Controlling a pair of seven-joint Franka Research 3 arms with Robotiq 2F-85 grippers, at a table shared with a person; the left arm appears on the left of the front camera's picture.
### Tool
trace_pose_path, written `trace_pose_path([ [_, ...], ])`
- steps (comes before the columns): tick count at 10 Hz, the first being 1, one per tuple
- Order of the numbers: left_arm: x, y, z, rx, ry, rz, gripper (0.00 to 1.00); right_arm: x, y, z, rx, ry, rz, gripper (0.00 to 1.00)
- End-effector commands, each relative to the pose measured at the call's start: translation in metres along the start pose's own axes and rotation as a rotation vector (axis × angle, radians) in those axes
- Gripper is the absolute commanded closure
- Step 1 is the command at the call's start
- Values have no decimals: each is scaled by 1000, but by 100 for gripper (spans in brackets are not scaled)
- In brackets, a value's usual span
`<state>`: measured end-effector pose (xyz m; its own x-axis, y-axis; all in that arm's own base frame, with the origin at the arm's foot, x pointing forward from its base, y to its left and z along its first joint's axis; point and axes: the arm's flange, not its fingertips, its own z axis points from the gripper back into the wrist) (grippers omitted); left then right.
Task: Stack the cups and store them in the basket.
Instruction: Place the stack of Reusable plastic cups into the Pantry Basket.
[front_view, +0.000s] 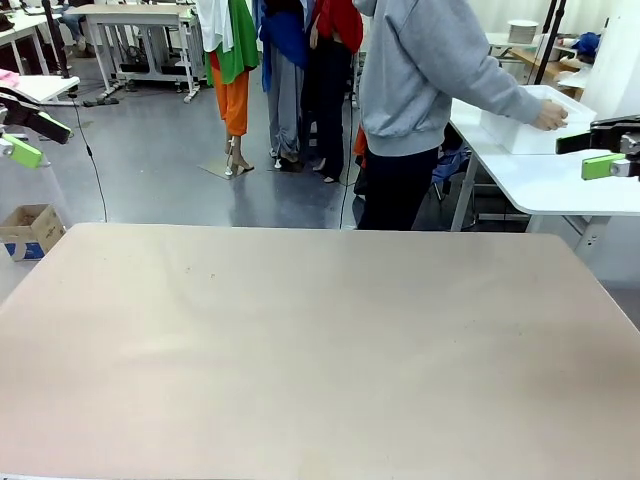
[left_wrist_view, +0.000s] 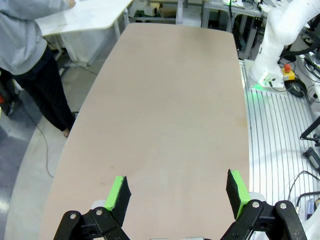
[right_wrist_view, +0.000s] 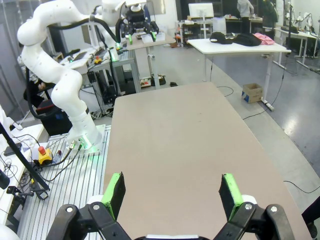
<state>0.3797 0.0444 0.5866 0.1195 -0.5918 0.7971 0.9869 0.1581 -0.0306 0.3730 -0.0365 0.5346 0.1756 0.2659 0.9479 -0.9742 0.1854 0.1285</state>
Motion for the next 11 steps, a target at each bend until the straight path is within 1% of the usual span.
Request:
trace_pose_path([
  [1,3,-1,1,-3,-23,9,0,5,1,1,-1,-14,-14,0],
  [11,3,-1,1,-3,-23,9,0,5,1,1,-1,-14,-14,0],
])
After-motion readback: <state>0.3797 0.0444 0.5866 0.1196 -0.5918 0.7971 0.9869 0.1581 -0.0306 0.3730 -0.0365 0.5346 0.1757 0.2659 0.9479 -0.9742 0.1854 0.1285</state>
